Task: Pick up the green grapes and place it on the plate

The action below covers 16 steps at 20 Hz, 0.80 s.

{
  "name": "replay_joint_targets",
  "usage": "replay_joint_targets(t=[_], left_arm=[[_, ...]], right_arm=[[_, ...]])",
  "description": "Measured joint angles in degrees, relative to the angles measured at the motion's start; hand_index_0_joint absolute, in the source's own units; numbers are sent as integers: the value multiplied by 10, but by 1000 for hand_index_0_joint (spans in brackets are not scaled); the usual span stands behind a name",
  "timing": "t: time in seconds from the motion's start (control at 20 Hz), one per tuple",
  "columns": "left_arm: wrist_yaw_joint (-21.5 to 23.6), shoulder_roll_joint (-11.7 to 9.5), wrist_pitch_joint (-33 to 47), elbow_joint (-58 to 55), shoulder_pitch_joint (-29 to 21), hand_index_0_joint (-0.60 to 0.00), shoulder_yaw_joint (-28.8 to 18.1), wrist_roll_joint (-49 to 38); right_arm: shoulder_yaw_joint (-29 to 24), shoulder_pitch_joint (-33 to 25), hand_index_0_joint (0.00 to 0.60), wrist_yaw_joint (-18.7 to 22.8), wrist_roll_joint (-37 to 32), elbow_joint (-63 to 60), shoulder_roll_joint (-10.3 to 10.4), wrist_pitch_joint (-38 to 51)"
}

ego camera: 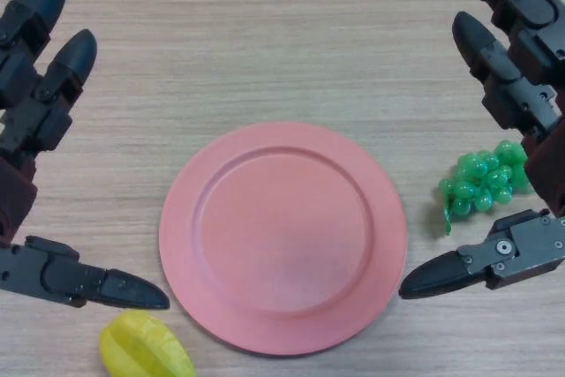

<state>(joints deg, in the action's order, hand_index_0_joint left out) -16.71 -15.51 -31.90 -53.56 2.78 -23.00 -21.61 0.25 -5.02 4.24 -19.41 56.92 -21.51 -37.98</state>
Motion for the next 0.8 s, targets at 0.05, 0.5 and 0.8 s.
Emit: replay_joint_targets(t=[0.05,0.5,0.8], left_arm=[[0,0,0,0,0,0,0,0],[0,1,1,0,3,0,0,0],[0,13,23,7,16,0,37,32]], right_arm=[[-2,0,0,0,0,0,0,-1],[-8,-8,0,-56,61,-6,37,-26],[-54,-94,0,-120,115,-212,36,24]])
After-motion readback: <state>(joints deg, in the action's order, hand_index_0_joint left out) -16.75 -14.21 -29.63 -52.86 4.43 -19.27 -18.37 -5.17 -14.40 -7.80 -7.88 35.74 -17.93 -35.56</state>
